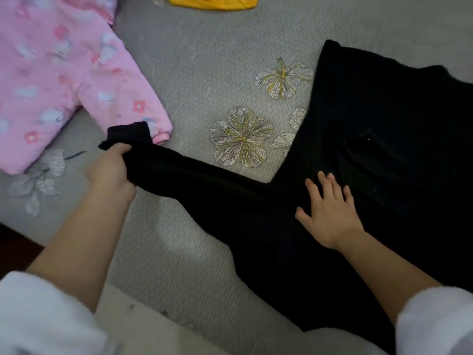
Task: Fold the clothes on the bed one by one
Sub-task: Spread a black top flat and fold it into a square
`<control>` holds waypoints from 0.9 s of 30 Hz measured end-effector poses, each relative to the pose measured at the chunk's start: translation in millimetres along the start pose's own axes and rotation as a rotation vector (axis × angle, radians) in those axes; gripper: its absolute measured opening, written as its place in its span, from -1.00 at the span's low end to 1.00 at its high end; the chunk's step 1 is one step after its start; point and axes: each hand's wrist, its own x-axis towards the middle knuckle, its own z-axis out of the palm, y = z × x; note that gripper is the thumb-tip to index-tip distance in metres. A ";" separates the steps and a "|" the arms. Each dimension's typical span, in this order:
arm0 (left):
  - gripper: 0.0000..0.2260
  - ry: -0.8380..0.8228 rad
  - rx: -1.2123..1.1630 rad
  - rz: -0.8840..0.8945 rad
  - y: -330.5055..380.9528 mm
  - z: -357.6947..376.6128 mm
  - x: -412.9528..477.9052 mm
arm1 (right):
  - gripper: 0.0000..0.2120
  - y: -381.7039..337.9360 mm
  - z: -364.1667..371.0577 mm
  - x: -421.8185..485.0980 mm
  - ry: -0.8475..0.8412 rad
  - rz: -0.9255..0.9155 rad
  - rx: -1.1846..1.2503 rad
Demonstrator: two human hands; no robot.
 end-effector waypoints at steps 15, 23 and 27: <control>-0.36 -1.009 0.886 1.075 -113.8 119.0 -210.2 | -0.74 85.5 -45.5 -51.3 0.141 0.515 1.800; -0.24 -0.906 1.711 1.116 -201.8 83.3 -186.6 | -0.58 114.4 -31.6 -64.4 0.197 0.760 1.778; -0.27 -0.771 1.780 1.097 -200.3 66.3 -164.0 | -0.35 110.0 -38.9 -41.8 0.191 0.832 1.547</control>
